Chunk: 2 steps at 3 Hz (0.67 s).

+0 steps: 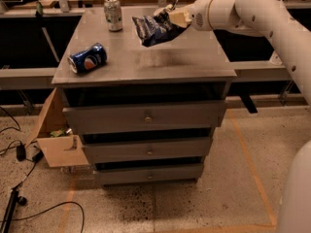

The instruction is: Move blue chip bag near 7up can

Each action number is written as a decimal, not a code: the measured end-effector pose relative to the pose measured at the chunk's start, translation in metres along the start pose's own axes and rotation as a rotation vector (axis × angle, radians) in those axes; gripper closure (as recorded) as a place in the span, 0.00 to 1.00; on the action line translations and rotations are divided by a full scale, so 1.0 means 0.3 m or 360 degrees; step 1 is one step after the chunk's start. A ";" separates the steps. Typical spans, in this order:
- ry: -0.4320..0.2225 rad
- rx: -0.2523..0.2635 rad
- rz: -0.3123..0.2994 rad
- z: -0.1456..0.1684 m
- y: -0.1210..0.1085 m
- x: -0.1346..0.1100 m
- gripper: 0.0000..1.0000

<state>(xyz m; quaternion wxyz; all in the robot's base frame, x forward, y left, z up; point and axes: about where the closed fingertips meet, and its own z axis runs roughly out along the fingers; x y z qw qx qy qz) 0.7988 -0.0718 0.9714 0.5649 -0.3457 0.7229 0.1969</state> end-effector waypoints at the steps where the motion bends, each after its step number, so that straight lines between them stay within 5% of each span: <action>1: -0.0015 0.0139 0.0049 0.025 -0.097 -0.047 1.00; 2: -0.0032 0.0151 0.0084 0.108 -0.112 -0.086 1.00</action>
Offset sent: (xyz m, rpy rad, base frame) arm 0.0793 0.0238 0.0309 0.0673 -0.0035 -0.1207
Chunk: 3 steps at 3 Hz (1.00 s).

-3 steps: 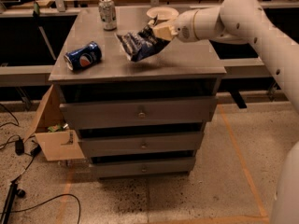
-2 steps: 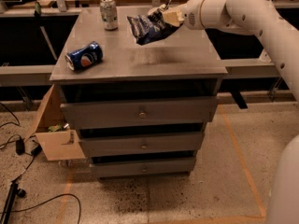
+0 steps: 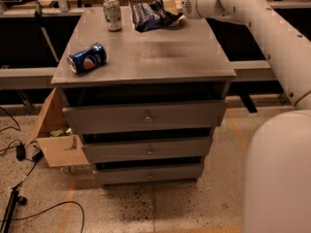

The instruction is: Move blue chip bag near 7up can

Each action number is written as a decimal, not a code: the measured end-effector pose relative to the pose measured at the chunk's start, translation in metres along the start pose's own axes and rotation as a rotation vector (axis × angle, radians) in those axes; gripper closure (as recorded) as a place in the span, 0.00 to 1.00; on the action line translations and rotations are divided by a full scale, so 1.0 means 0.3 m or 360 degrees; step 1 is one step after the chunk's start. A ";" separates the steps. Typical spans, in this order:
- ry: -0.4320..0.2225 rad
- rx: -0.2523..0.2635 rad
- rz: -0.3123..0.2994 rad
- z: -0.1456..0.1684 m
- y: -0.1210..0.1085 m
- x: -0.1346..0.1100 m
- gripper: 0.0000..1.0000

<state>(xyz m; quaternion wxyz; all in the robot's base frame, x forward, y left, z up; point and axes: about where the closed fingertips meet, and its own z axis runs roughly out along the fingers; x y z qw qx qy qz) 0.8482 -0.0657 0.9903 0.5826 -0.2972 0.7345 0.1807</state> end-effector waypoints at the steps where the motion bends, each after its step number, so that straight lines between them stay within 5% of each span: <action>1: 0.0003 -0.0010 0.0027 0.084 0.004 -0.018 1.00; 3: 0.0054 -0.0118 0.0093 0.240 0.100 0.011 1.00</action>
Offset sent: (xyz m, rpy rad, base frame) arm 0.0485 0.0589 -0.0033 0.0409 0.0505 0.0322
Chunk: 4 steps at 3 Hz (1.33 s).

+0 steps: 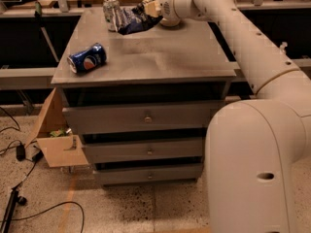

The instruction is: Move blue chip bag near 7up can

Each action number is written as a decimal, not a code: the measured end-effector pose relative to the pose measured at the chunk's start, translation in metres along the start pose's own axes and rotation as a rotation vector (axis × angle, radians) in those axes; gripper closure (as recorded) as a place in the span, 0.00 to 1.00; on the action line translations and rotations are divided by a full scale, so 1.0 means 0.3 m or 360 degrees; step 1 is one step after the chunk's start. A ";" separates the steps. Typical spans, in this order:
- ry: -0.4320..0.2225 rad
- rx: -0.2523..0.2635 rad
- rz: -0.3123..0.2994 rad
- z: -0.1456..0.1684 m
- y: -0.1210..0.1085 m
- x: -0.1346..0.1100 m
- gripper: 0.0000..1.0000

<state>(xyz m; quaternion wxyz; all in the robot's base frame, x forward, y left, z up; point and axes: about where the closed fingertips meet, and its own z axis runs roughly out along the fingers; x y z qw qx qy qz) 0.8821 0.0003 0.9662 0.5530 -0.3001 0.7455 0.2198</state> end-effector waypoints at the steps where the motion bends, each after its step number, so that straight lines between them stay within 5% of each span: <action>1: 0.0054 -0.0062 0.0054 0.075 0.046 0.053 1.00; 3: 0.0101 -0.0155 0.0087 0.183 0.104 0.093 1.00; 4: 0.0115 -0.0215 0.0091 0.223 0.140 0.099 0.82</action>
Offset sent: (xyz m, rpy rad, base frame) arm 0.0165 0.0460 -0.0441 0.0092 0.1198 0.0641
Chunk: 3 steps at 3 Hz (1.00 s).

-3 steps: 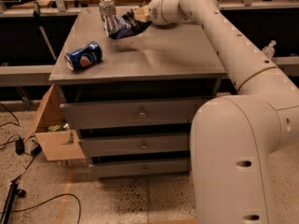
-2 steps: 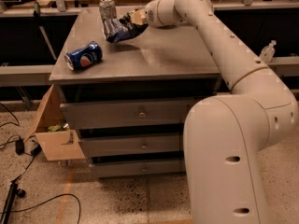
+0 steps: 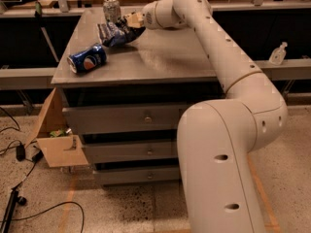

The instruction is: Move blue chip bag near 7up can

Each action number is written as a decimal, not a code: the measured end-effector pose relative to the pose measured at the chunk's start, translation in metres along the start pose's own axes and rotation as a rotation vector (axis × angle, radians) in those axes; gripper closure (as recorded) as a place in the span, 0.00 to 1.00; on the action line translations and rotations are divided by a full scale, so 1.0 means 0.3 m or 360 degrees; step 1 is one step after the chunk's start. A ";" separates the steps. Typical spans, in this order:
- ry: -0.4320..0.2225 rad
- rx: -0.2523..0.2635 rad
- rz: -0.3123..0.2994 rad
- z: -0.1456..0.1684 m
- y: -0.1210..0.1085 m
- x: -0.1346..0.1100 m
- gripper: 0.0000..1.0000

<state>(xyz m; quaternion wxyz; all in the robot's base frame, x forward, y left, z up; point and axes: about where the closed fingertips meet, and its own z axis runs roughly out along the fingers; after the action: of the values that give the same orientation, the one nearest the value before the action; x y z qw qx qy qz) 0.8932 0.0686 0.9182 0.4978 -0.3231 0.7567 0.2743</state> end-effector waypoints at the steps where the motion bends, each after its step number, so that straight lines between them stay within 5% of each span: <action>1: 0.0007 -0.0015 0.0014 0.017 0.005 0.004 0.59; 3: 0.0020 0.0025 0.0050 -0.027 -0.034 0.017 0.12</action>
Offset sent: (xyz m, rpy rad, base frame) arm 0.0044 -0.0127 -0.0003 -0.0065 0.0236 -0.0210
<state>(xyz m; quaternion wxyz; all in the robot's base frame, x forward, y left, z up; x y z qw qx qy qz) 0.8948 0.0552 0.9154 0.4912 -0.3090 0.7668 0.2742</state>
